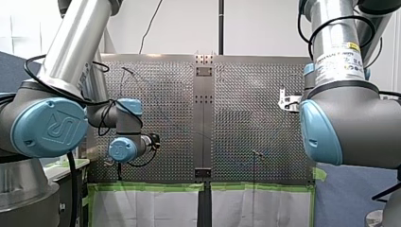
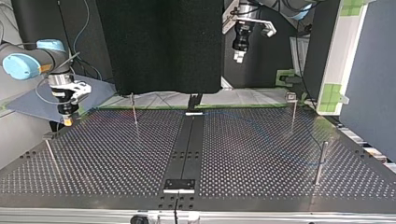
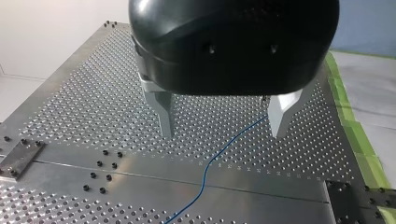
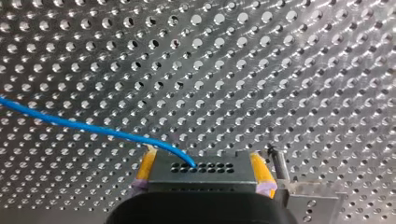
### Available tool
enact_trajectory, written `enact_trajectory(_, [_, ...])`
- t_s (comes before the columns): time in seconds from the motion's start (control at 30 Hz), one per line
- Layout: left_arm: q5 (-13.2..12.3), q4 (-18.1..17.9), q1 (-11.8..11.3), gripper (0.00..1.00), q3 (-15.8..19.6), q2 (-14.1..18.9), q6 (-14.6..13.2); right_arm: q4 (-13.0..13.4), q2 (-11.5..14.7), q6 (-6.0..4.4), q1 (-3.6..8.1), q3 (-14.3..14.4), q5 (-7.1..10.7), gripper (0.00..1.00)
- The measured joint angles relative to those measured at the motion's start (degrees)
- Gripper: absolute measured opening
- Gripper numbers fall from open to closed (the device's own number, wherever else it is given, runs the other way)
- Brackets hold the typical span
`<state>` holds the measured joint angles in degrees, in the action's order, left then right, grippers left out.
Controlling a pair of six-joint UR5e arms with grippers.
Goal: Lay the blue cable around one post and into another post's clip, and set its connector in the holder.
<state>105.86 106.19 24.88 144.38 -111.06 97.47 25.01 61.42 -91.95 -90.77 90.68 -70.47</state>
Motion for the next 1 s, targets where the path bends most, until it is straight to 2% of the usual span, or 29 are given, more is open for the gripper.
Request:
enact_trajectory(0.2, [0.0, 0.1, 0.0, 1.0, 0.0, 0.0, 0.0, 0.9, 0.1, -0.71, 0.28, -0.7, 0.29, 0.0])
enact_trajectory(0.77, [0.0, 0.0, -0.1, 1.0, 0.0, 0.0, 0.0, -0.1, 0.8, -0.8, 0.92, -2.6, 0.18, 0.0])
enact_trajectory(1.0, [0.0, 0.0, -0.1, 1.0, 0.0, 0.0, 0.0, -0.4, 0.9, -1.26, 1.44, -3.5, 0.09, 0.0])
